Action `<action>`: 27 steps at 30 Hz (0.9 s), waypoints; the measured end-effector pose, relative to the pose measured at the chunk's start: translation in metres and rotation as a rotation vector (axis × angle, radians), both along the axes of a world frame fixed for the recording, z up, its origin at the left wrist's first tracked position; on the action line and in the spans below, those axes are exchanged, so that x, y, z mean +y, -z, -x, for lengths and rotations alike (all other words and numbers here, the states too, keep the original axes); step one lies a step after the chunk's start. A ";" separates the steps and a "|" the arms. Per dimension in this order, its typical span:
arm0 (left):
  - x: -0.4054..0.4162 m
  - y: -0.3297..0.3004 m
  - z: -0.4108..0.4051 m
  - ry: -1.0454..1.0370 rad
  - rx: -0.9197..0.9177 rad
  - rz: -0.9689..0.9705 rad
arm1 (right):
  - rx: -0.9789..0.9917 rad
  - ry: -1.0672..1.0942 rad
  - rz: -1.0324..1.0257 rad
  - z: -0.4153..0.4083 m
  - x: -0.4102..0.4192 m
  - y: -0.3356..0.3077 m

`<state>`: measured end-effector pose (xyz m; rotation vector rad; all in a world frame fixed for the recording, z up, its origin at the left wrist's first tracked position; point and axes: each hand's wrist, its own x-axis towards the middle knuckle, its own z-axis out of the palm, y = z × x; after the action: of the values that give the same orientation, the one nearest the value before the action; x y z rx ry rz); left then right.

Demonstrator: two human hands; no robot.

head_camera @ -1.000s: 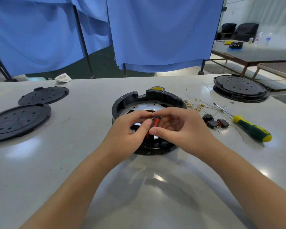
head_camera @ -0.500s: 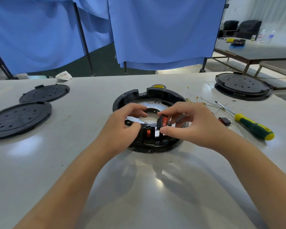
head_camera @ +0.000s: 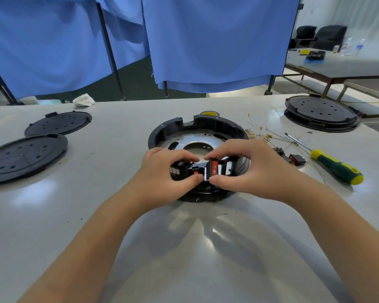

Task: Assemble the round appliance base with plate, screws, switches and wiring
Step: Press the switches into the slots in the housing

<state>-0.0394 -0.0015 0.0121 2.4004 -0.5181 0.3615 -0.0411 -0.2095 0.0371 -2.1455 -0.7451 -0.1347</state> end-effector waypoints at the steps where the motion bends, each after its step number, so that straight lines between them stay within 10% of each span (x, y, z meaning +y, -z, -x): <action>1: 0.000 0.000 0.000 0.004 0.000 0.006 | -0.002 0.004 0.007 0.000 0.001 0.000; 27: 0.000 -0.010 0.006 0.078 0.155 0.191 | -0.066 0.043 0.065 -0.001 0.006 0.008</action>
<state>-0.0450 -0.0013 0.0219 2.1950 -0.4831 0.1805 -0.0397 -0.2035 0.0295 -2.2286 -0.7512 -0.2074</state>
